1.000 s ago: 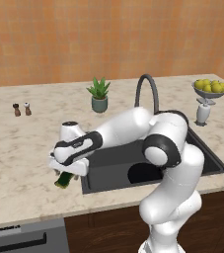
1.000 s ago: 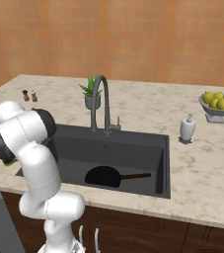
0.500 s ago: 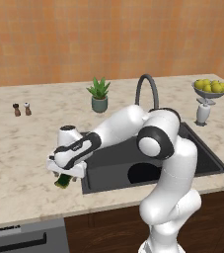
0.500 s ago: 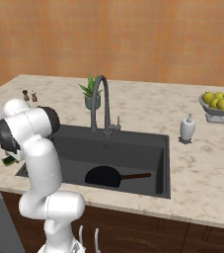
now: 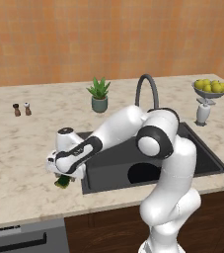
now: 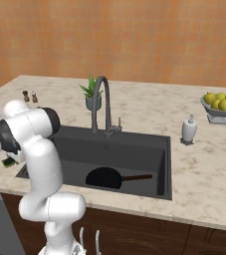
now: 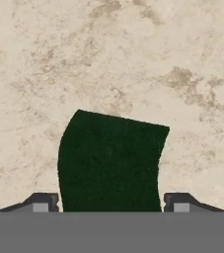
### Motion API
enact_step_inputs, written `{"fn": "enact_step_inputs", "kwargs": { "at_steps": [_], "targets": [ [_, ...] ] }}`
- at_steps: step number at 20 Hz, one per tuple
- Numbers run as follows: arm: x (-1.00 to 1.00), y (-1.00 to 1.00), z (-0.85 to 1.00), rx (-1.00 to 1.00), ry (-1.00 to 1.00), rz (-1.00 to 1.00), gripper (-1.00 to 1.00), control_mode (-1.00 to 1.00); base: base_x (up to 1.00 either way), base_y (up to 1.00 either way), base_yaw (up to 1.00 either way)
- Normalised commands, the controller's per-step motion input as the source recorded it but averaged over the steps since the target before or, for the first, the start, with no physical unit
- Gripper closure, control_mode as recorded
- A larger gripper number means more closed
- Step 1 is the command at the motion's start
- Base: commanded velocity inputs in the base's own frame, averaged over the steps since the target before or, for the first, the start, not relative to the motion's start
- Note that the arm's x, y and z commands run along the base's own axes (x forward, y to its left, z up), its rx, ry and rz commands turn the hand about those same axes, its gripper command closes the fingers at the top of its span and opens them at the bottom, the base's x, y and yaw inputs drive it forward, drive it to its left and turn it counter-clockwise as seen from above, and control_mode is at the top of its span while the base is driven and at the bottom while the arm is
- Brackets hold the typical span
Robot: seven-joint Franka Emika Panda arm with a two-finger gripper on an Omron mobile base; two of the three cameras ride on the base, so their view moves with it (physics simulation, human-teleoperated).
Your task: Pick the pan and sponge and place them into the sink. Then turn on the water.
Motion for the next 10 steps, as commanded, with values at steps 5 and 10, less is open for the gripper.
{"fn": "enact_step_inputs", "kwargs": {
  "at_steps": [5,10],
  "targets": [
    [0.0,-0.47,0.07,0.0,-0.1,0.0,1.0,-1.0,0.0,0.0,0.0],
    [0.07,-0.86,0.32,0.0,-0.1,0.0,1.0,-1.0,0.0,0.0,0.0]
  ]
}}
